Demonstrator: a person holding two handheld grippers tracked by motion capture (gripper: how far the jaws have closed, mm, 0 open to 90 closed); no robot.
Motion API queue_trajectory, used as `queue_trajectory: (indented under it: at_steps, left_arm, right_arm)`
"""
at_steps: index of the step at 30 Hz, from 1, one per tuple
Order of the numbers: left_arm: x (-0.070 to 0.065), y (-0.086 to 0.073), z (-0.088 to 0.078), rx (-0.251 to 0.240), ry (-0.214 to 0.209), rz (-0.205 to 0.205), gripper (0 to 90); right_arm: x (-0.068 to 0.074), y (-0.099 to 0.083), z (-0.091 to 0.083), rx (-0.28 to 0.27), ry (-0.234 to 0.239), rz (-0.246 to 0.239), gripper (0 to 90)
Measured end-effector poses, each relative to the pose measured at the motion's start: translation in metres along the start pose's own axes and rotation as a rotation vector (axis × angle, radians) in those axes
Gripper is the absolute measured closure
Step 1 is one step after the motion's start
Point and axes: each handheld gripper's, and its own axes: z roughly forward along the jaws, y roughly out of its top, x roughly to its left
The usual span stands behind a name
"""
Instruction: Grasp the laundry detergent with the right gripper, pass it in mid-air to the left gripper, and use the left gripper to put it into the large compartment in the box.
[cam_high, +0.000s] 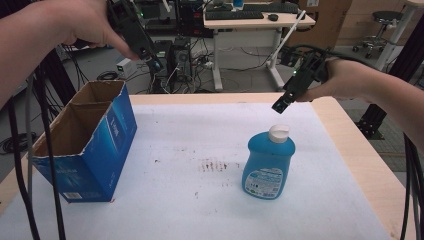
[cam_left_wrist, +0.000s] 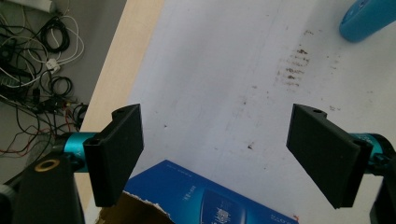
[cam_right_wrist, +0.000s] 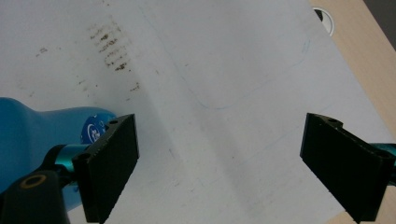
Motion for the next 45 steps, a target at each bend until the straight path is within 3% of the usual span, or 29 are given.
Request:
queue_trajectory:
  at_steps: [14,23,33,45]
  left_arm:
    - [-0.002,0.000,0.000,0.007,-0.003,0.013,19.0]
    - [-0.004,0.002,0.002,0.010,-0.011,0.026,19.0]
    - [-0.003,-0.001,0.002,0.011,-0.014,0.026,19.0]
    - [0.000,-0.002,0.004,0.013,-0.023,0.029,19.0]
  right_arm:
    - [0.002,-0.033,-0.026,-0.117,0.015,0.019,10.9]
    - [0.012,-0.063,-0.042,-0.212,0.060,0.041,10.9]
    - [0.029,-0.085,-0.052,-0.285,0.099,0.007,10.9]
    - [0.052,-0.102,-0.046,-0.338,0.161,-0.109,10.9]
